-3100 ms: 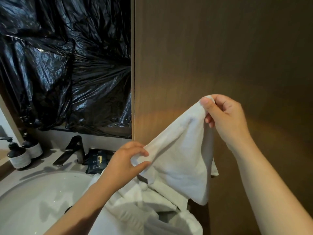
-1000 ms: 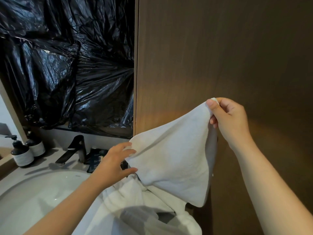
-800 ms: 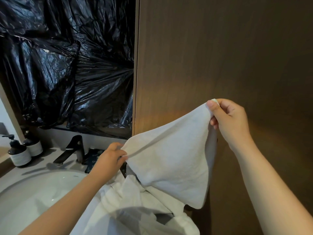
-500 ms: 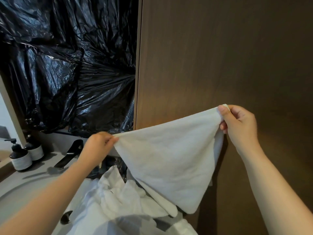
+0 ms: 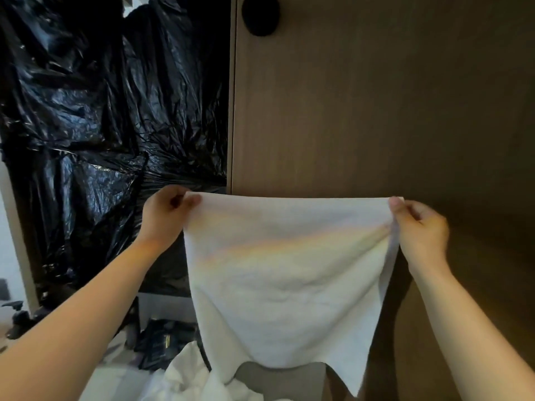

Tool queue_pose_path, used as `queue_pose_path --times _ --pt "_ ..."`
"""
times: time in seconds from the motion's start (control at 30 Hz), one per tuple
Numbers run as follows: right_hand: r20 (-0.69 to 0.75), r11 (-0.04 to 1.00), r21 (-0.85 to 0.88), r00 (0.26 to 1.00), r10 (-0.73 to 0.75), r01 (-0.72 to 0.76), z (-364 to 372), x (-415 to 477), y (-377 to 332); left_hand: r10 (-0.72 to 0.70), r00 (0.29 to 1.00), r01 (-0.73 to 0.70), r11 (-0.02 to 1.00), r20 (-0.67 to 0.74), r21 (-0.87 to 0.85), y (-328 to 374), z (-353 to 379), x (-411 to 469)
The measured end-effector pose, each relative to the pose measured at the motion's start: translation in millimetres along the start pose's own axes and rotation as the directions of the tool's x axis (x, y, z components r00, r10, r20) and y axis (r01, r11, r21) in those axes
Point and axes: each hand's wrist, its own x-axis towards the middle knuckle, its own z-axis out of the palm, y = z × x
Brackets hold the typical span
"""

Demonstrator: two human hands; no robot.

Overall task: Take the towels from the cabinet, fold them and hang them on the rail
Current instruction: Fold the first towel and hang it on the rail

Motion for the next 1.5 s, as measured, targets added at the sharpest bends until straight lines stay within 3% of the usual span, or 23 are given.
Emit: queue_pose_path --times 0.2,0.33,0.5,0.63,0.77,0.87,1.07,1.23,1.3,1.33,1.43,1.5 --pt "-0.021 1.0 0.02 1.0 -0.007 0.007 5 -4 10 -0.092 0.993 0.094 0.995 -0.067 0.02 1 13 -9" --pt "-0.046 0.999 -0.026 0.999 0.029 -0.03 8 -6 13 -0.071 0.995 0.074 0.997 -0.07 0.027 6 20 -20" --pt "-0.068 0.986 -0.153 0.995 -0.071 0.06 6 -13 15 -0.194 0.98 0.184 0.972 -0.054 -0.147 6 20 -8" --pt "-0.007 0.951 -0.31 1.0 -0.017 0.014 11 -18 31 -0.157 0.986 0.149 0.982 0.062 0.113 -2 32 -10" --pt "-0.033 0.926 -0.377 0.999 -0.037 0.022 8 -31 46 -0.119 0.991 0.109 0.984 0.067 0.14 -5 44 -30" --pt "-0.077 0.929 -0.368 0.994 -0.079 0.045 -2 -38 47 -0.116 0.991 0.112 0.991 0.059 0.07 6 42 -39" --pt "-0.099 0.972 -0.233 0.995 -0.015 -0.008 -10 -66 34 -0.16 0.98 0.173 0.979 0.115 -0.111 32 34 -67" --pt "-0.04 0.977 -0.03 0.977 0.21 -0.211 -13 -89 31 -0.276 0.949 0.303 0.933 0.155 -0.192 36 38 -92" --pt "-0.018 0.932 0.08 0.934 0.356 -0.354 -14 -94 34 -0.411 0.887 0.458 0.846 0.212 -0.274 32 40 -95" --pt "-0.003 0.902 0.122 0.908 0.419 -0.415 -14 -95 36 -0.496 0.828 0.56 0.749 0.26 -0.354 29 42 -93" --pt "-0.007 0.813 0.203 0.83 0.558 -0.546 -11 -91 36 -0.68 0.624 0.738 0.35 0.385 -0.577 30 47 -86" --pt "-0.041 0.777 0.221 0.791 0.611 -0.589 -10 -85 33 -0.73 0.569 0.754 0.278 0.379 -0.595 31 51 -81"
